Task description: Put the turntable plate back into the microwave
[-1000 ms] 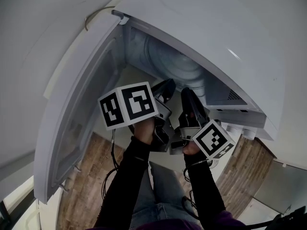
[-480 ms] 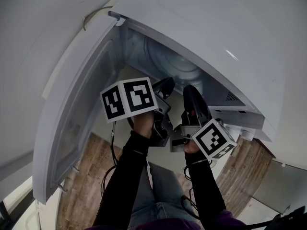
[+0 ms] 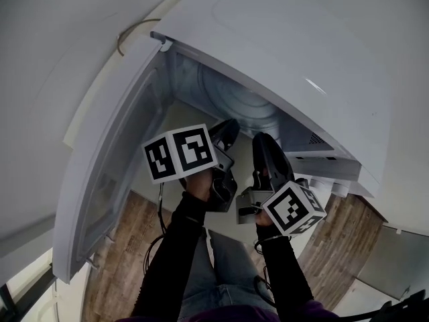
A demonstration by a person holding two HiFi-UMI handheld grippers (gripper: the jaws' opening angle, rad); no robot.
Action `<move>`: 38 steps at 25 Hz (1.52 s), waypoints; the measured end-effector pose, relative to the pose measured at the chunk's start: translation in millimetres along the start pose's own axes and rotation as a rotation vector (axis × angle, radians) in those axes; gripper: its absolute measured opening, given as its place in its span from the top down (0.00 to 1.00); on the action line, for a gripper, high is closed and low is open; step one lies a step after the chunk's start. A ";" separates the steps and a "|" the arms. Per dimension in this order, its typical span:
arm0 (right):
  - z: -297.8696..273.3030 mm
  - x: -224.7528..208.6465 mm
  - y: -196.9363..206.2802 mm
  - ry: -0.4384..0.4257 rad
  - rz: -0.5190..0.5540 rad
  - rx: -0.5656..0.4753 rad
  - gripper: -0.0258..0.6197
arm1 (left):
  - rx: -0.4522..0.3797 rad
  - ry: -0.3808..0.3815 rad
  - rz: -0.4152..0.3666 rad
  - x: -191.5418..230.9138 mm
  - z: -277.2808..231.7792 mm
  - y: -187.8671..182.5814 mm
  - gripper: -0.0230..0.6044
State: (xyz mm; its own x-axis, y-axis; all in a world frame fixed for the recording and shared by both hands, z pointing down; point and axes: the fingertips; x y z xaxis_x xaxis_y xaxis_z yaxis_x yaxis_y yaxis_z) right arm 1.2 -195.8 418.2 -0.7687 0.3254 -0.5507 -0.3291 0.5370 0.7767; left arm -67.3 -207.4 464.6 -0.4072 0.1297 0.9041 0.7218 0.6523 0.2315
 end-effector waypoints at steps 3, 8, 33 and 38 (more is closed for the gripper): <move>7.9 2.6 -7.1 -0.007 -0.012 -0.024 0.83 | 0.033 0.019 0.007 -1.1 -4.5 3.8 0.87; 6.9 9.3 -2.9 -0.017 0.036 0.003 0.83 | 0.098 -0.085 -0.095 -2.6 -6.6 2.4 0.85; 18.7 9.2 -14.8 -0.027 0.062 0.006 0.83 | 0.358 -0.464 -0.856 -2.9 -15.8 16.3 0.82; 41.0 31.6 -25.4 -0.093 0.067 0.001 0.83 | 0.168 -0.395 -0.778 -19.2 16.7 12.6 0.95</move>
State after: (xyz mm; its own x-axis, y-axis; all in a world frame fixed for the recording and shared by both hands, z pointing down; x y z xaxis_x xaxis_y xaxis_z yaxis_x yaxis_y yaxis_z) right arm 7.8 -167.3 368.5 -0.7348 0.4310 -0.5238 -0.2786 0.5123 0.8124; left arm -59.7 -189.2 444.2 -0.9340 -0.1678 0.3153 0.0811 0.7599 0.6449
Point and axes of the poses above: the fingertips, and each gripper's own axes: z backward along the fingers, x to its left, y out of its underside, and after that the axes turned 1 degree about -y, right-handed
